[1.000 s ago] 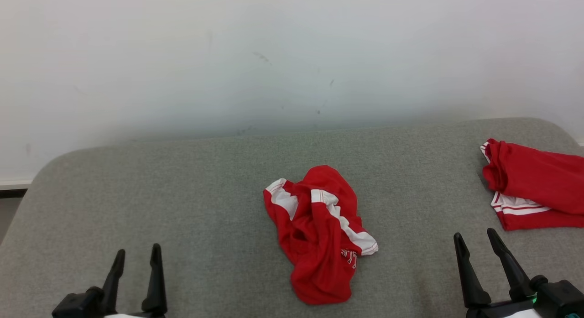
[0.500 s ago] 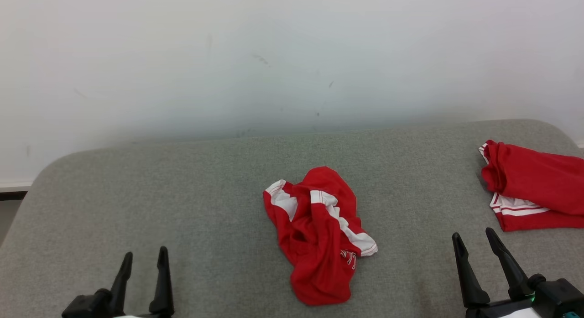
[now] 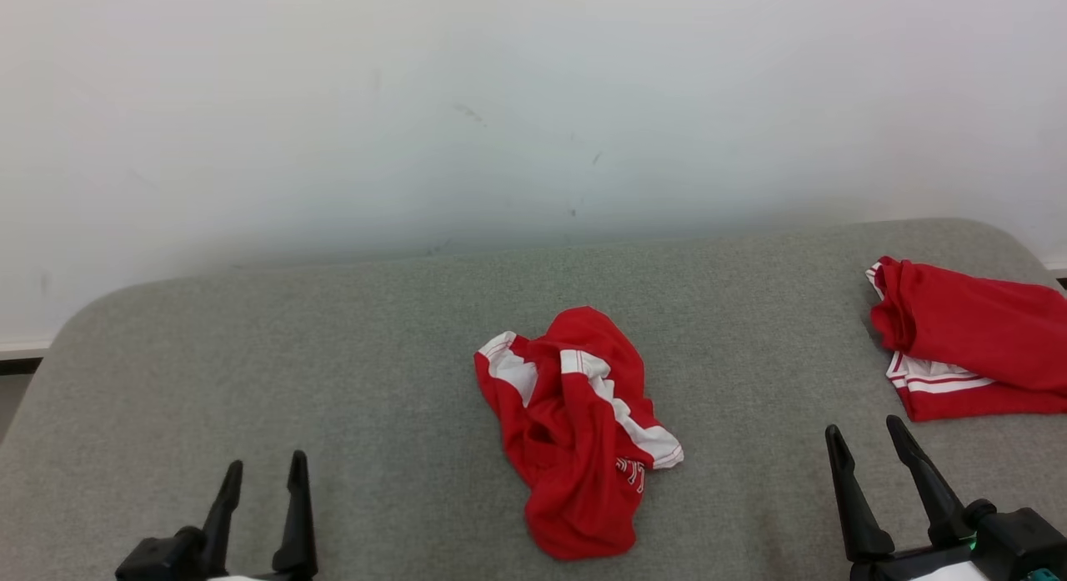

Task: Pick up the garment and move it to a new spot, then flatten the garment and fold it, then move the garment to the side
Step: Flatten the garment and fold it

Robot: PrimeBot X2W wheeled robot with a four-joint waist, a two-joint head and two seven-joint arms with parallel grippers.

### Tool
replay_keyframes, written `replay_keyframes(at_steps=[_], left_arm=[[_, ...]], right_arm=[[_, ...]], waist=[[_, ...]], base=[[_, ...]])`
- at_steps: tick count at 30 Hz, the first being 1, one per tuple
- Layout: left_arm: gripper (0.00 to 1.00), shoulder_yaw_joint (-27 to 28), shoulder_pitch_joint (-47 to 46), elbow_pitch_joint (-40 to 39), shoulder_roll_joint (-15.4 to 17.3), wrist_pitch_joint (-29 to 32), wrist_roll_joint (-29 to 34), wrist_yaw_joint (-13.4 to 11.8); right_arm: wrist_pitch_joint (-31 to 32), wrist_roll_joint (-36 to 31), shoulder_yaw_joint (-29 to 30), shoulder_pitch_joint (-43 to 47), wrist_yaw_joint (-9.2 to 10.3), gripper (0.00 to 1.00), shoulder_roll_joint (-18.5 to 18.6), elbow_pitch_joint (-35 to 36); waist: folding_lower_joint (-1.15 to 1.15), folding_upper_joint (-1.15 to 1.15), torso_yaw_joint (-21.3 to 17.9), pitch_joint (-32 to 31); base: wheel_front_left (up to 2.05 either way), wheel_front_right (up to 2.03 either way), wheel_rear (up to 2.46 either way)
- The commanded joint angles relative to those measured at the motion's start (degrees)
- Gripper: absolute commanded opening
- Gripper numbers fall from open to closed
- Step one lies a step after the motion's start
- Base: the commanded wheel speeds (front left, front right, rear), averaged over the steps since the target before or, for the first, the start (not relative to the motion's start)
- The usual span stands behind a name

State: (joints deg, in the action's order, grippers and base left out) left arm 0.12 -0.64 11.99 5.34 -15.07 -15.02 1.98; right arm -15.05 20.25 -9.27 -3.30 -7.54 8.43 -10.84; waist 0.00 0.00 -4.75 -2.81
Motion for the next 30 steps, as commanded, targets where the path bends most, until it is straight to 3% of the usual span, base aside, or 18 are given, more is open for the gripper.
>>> replay_keyframes(at_steps=[1,9,13,20,25,30], left_arm=[[1.0,0.4,-0.4,0.2,-0.2,-0.1,0.7,0.4],[1.0,-0.7,-2.7,2.1,-1.0,0.3,-0.4,1.6],[1.0,-3.8,-6.4,2.7,-1.1,5.6,-2.5,3.3],[1.0,-9.8,-16.0,2.0,2.4,21.9,-10.4,5.4],[1.0,-15.0,-22.4,2.0,6.1,35.9,-23.1,5.5],[1.0,-16.8,-27.3,4.6,9.2,49.6,-35.1,5.5]], right_arm=[[-0.2,0.1,0.0,-0.3,0.12,1.0,0.2,0.0],[-0.2,0.2,-0.5,-0.9,0.12,1.0,-0.3,0.1],[-0.2,0.2,-0.7,-1.2,0.12,1.0,-0.7,0.2],[-0.2,0.3,-0.9,-2.0,0.12,1.0,-1.7,0.0],[-0.2,0.0,-0.6,-2.6,0.12,1.0,-2.1,-0.1],[-0.2,-0.1,-0.8,-3.3,0.12,1.0,-2.3,0.1]], waist=[[0.0,0.0,-0.2,0.0],[0.0,0.0,-1.5,0.3],[0.0,0.0,-2.6,0.8],[0.0,0.0,-5.3,2.1],[0.0,0.0,-7.9,2.5],[0.0,0.0,-11.1,3.0]], base=[[0.0,0.0,0.0],[0.0,0.0,0.0],[0.0,0.0,0.0],[0.0,0.0,0.0],[0.0,0.0,0.0],[0.0,0.0,0.0]])
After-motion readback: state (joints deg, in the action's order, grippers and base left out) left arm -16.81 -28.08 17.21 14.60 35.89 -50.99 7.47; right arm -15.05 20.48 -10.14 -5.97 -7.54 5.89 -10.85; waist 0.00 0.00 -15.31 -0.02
